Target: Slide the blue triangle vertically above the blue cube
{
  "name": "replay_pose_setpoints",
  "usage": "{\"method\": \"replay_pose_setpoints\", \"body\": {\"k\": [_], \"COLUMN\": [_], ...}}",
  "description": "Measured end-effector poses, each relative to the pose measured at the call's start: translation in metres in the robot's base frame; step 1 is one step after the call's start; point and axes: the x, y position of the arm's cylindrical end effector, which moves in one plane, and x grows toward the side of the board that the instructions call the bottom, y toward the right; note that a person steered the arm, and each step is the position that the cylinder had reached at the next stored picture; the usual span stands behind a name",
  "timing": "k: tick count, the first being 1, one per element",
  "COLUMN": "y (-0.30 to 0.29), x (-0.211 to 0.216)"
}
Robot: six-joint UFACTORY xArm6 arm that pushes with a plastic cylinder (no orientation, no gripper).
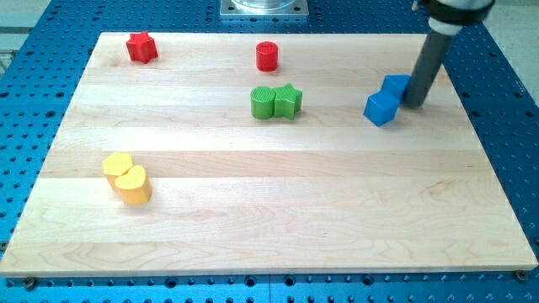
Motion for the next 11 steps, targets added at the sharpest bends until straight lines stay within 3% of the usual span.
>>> {"method": "replay_pose_setpoints", "body": {"k": [1,2,4,5,7,8,10,11], "y": [0.0,-0.011,-0.028,-0.038,-0.055,-0.076,-0.062,-0.143], "x": [0.005,0.038,-0.054,0.004,-0.058,-0.036,-0.074,-0.074]}}
